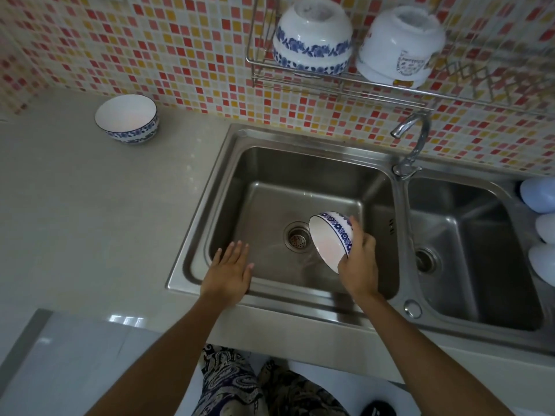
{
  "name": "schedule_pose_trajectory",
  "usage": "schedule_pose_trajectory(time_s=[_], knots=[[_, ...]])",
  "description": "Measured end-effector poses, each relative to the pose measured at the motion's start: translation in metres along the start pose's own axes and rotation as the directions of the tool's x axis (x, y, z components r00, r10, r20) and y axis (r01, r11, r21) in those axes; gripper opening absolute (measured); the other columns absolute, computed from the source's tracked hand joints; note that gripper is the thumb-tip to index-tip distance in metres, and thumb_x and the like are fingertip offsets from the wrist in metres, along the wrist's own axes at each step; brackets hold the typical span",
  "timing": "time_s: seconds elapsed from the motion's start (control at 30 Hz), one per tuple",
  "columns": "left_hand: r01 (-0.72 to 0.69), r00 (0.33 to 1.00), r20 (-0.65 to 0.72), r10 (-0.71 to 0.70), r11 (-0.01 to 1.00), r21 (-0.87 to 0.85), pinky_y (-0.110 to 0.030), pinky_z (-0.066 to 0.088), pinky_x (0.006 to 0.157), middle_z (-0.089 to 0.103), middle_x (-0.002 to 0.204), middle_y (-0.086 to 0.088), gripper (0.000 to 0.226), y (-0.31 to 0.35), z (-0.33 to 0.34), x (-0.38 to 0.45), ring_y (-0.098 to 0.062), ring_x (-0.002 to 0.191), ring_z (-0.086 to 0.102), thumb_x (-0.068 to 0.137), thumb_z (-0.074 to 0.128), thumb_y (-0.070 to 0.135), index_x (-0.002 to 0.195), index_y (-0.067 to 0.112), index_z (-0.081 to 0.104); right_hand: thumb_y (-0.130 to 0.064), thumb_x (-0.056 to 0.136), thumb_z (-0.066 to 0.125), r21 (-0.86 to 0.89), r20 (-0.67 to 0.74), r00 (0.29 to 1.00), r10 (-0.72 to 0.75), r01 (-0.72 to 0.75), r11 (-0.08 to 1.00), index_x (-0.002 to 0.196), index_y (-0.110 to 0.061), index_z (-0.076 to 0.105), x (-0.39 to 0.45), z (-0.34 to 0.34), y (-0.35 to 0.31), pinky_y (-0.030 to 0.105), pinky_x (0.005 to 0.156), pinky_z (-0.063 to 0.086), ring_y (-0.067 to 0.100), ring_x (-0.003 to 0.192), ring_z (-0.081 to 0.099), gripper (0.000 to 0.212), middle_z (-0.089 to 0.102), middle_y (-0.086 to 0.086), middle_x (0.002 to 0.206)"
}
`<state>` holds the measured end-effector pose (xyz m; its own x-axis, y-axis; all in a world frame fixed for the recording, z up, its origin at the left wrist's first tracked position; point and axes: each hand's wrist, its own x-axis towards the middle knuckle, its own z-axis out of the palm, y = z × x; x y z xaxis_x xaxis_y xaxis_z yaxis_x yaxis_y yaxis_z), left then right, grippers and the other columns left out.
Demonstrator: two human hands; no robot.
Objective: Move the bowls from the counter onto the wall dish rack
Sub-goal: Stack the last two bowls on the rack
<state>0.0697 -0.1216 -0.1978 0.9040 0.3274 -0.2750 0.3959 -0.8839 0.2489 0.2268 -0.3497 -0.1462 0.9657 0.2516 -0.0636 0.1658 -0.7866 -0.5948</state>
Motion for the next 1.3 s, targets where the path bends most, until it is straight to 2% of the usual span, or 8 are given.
schedule_pose_trajectory(time_s=[0.53,0.63,0.73,0.8,0.87,1.0,1.13,1.3], knots=[[0.015,1.0,0.008,-0.015,1.0,-0.022,-0.036,-0.001,0.119,0.009,0.159,-0.005,0.072,-0.001,0.001,0.0,-0.017,0.147,0.0,0.088,-0.003,0.05,0.151,0.016,0.007,0.004,0.071,0.075,-0.463,0.109,0.936,-0.334,0.345,0.817,0.15,-0.028,0.021,-0.012,0.016,0.008,0.042,0.065,0.059,0.034,0.112,0.046,0.102,0.037,0.021,0.135],[0.012,0.999,0.037,-0.011,0.999,-0.033,-0.035,-0.004,0.119,0.005,0.159,-0.005,0.066,-0.002,0.001,-0.001,-0.017,0.146,-0.003,0.093,0.003,0.047,0.15,0.015,0.004,0.002,0.074,0.073,-0.385,0.072,0.966,-0.249,0.257,0.887,0.15,-0.035,0.014,-0.015,0.018,0.003,0.042,0.072,0.058,0.028,0.111,0.048,0.103,0.034,0.014,0.135],[0.006,0.997,0.072,-0.003,0.999,-0.045,-0.035,-0.005,0.118,0.001,0.159,-0.006,0.064,-0.002,-0.001,-0.002,-0.017,0.146,-0.006,0.095,0.005,0.046,0.15,0.014,0.0,0.007,0.078,0.063,0.068,-0.057,0.998,0.033,-0.029,0.997,0.146,-0.04,0.02,-0.013,0.012,-0.016,0.046,0.086,0.056,0.026,0.111,0.053,0.093,0.035,0.008,0.133],[0.003,0.996,0.086,0.003,0.998,-0.069,-0.036,-0.006,0.118,-0.002,0.159,-0.005,0.071,-0.002,-0.004,-0.004,-0.017,0.146,-0.008,0.09,-0.001,0.053,0.149,0.013,-0.003,0.012,0.079,0.048,0.509,0.001,0.951,0.308,-0.266,0.819,0.144,-0.038,0.027,-0.01,-0.004,-0.034,0.053,0.08,0.057,0.031,0.118,0.048,0.084,0.036,0.004,0.136],[0.008,0.998,0.07,0.003,0.987,-0.16,-0.037,-0.006,0.117,-0.005,0.159,-0.004,0.09,-0.001,-0.009,-0.005,-0.016,0.145,-0.01,0.079,-0.014,0.069,0.149,0.015,-0.004,0.011,0.076,0.041,0.778,0.234,0.864,0.446,-0.441,0.447,0.14,-0.034,0.034,-0.011,-0.026,-0.045,0.053,0.06,0.058,0.036,0.114,0.048,0.079,0.039,-0.001,0.134],[-0.09,0.991,-0.122,0.053,0.941,-0.326,-0.031,-0.006,0.117,-0.007,0.156,0.001,0.08,0.005,-0.06,0.014,-0.015,0.145,-0.009,0.087,0.001,0.067,0.149,0.016,0.001,0.002,0.063,0.045,0.881,0.461,0.837,0.294,-0.47,-0.045,0.132,-0.019,0.047,-0.021,-0.07,-0.059,0.051,0.061,0.058,0.043,0.107,0.055,0.072,0.047,0.016,0.134],[-0.326,0.846,-0.502,0.182,0.921,-0.216,-0.027,-0.004,0.115,-0.001,0.156,0.004,0.06,0.035,-0.165,0.05,-0.011,0.144,-0.005,0.097,0.021,0.043,0.149,0.018,0.005,0.005,0.075,0.037,0.922,0.386,0.903,0.186,-0.371,-0.113,0.11,-0.012,0.056,-0.022,-0.116,-0.092,0.043,0.058,0.06,0.04,0.103,0.057,0.044,0.055,0.017,0.12],[-0.5,0.647,-0.599,0.472,0.856,0.134,-0.031,-0.012,0.115,-0.012,0.156,0.002,0.057,0.09,-0.268,0.08,-0.012,0.144,-0.017,0.102,0.019,0.038,0.15,0.017,-0.002,0.007,0.071,0.031,0.945,0.31,0.946,0.099,-0.295,-0.138,0.113,-0.015,0.056,-0.012,-0.172,-0.128,0.039,0.062,0.061,0.04,0.108,0.059,0.053,0.058,0.018,0.122]])
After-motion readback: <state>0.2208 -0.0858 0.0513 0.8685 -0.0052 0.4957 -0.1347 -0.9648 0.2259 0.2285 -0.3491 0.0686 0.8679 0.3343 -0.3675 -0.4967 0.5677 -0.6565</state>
